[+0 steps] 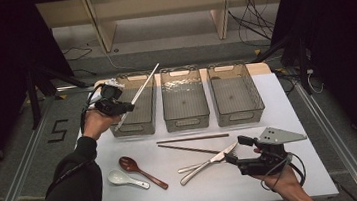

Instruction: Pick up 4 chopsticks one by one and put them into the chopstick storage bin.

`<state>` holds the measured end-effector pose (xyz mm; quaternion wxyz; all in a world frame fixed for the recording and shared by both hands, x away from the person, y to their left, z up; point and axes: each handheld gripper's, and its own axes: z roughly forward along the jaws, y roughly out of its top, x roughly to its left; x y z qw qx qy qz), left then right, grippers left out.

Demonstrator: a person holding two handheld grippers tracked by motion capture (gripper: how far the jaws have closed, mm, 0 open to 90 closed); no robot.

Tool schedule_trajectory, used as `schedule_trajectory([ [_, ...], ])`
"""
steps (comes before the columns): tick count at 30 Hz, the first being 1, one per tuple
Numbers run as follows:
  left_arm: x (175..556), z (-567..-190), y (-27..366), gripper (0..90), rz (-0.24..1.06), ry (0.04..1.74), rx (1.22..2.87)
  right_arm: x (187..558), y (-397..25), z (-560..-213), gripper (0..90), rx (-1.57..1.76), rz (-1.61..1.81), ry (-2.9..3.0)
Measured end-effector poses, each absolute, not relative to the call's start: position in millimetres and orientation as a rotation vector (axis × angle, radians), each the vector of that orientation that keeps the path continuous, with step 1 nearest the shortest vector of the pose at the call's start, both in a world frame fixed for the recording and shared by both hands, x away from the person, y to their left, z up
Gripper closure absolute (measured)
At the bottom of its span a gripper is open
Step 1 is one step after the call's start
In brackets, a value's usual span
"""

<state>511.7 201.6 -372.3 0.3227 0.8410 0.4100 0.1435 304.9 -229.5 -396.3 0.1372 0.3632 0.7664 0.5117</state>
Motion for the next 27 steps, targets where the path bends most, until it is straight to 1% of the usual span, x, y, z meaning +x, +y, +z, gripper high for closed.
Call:
schedule_trajectory([
  [12, 539, -388, 215, 83.7, 0.396, 1.202, 2.175, 305, -229, -397, 24.9, 1.052, 1.484, 2.219],
  [27, 547, -404, 215, 83.5, 0.39, 1.273, 2.176, 305, -229, -397, 24.9, 1.05, 1.487, 2.219],
])
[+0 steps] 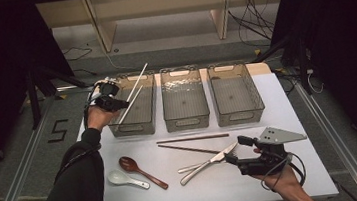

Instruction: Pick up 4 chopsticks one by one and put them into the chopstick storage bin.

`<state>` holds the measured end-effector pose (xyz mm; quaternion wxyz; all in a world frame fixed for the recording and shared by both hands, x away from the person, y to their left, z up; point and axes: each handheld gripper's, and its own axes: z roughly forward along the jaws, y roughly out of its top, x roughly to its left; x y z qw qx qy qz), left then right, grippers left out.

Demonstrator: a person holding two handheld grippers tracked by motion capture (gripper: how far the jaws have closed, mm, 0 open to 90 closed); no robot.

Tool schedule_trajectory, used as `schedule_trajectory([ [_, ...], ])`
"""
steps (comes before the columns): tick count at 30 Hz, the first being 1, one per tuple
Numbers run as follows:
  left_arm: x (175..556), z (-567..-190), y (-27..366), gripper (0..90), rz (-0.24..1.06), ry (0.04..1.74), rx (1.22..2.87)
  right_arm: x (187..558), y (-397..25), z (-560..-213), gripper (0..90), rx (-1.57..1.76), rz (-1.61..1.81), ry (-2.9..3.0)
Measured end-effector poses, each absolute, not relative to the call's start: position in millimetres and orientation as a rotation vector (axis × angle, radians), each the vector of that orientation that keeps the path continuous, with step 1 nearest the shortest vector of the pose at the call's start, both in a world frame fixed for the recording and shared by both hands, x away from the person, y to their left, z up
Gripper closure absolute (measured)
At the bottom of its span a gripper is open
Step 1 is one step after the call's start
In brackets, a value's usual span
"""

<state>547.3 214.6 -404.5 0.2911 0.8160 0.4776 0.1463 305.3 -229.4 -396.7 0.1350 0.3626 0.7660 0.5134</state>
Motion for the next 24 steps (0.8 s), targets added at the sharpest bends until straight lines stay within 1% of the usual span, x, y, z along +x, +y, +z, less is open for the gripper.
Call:
schedule_trajectory([
  [13, 548, -417, 214, 81.9, 0.38, 1.317, 2.186, 305, -229, -397, 25.0, 1.05, 1.487, 2.221],
  [16, 545, -414, 213, 71.0, 0.379, 1.312, 2.174, 305, -229, -397, 24.9, 1.051, 1.488, 2.22],
  [18, 542, -409, 213, 69.5, 0.376, 1.295, 2.169, 305, -229, -397, 25.0, 1.051, 1.488, 2.221],
  [19, 539, -407, 213, 67.4, 0.373, 1.289, 2.163, 305, -229, -397, 24.9, 1.051, 1.487, 2.221],
  [24, 521, -397, 212, 52.5, 0.367, 1.26, 2.136, 305, -229, -397, 24.9, 1.052, 1.483, 2.224],
])
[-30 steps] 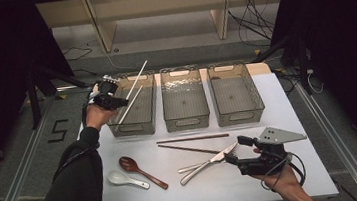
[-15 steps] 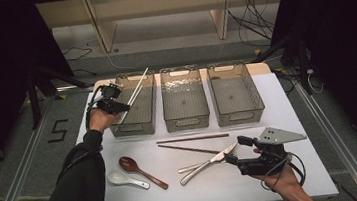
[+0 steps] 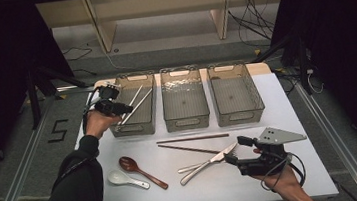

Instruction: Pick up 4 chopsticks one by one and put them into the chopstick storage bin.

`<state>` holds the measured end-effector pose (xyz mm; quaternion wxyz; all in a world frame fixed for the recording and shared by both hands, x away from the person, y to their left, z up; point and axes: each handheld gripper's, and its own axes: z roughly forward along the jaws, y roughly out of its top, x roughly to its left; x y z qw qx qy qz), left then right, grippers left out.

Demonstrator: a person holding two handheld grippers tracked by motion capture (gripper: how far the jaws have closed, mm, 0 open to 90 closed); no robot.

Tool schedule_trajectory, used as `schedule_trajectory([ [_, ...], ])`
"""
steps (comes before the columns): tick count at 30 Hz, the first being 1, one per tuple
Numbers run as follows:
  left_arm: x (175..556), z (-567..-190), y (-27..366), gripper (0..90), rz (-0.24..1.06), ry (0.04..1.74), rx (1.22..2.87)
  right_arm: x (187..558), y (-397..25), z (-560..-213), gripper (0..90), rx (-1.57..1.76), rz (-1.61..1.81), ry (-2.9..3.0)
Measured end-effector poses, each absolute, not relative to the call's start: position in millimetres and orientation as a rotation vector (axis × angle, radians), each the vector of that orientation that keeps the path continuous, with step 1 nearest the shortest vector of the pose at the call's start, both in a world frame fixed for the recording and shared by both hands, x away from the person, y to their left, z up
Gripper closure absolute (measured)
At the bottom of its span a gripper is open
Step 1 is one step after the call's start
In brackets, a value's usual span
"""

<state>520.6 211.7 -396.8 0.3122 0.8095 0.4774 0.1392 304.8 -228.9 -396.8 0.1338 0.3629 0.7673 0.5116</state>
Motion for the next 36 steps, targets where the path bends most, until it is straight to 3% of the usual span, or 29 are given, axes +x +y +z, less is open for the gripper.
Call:
schedule_trajectory([
  [5, 498, -391, 209, 38.2, 0.35, 1.208, 2.108, 305, -228, -396, 24.7, 1.058, 1.487, 2.229],
  [11, 471, -390, 208, 28.6, 0.309, 1.152, 2.101, 312, -229, -395, 24.4, 1.053, 1.456, 2.252],
  [23, 422, -390, 196, 21.4, 0.283, 1.046, 1.997, 337, -215, -391, 24.6, 0.985, 1.298, 2.365],
  [36, 385, -394, 188, 16.8, 0.301, 0.982, 1.999, 376, -193, -386, 27.2, 0.902, 1.079, 2.515],
])
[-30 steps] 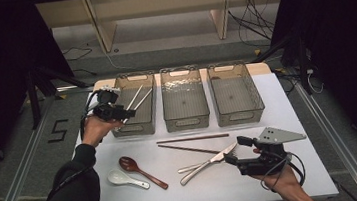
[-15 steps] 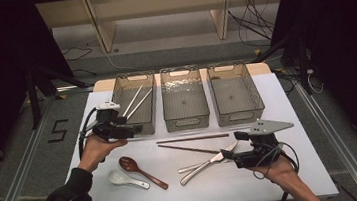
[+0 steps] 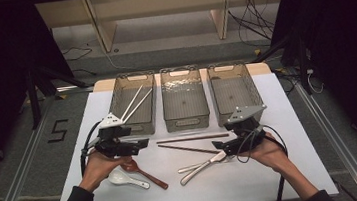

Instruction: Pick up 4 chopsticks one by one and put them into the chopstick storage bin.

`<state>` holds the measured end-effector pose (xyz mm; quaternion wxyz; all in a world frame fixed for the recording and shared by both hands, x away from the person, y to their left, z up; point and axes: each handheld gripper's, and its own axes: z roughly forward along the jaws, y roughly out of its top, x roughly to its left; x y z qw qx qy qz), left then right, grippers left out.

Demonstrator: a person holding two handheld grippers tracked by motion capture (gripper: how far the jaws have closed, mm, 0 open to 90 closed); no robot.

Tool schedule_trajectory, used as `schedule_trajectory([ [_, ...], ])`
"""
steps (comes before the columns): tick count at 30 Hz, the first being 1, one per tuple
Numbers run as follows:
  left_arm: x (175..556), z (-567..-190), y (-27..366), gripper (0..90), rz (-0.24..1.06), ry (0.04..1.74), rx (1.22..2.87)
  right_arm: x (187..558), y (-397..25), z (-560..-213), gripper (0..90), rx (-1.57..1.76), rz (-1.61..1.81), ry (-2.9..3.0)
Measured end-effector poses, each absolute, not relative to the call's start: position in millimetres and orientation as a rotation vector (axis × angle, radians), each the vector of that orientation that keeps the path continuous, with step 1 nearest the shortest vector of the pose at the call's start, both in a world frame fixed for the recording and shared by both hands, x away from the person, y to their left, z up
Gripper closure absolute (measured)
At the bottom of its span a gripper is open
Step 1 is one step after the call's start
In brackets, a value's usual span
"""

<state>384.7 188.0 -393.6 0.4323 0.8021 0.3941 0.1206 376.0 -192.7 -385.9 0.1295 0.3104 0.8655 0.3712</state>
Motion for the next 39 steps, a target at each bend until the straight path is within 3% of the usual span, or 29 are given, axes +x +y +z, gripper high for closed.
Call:
schedule_trajectory([
  [18, 357, -394, 190, 15.9, 0.365, 0.939, 1.967, 415, -154, -418, 42.1, 0.78, 0.734, 2.773],
  [39, 343, -397, 188, 15.7, 0.358, 0.917, 1.943, 432, -141, -451, 64.2, 0.688, 0.447, 2.928],
])
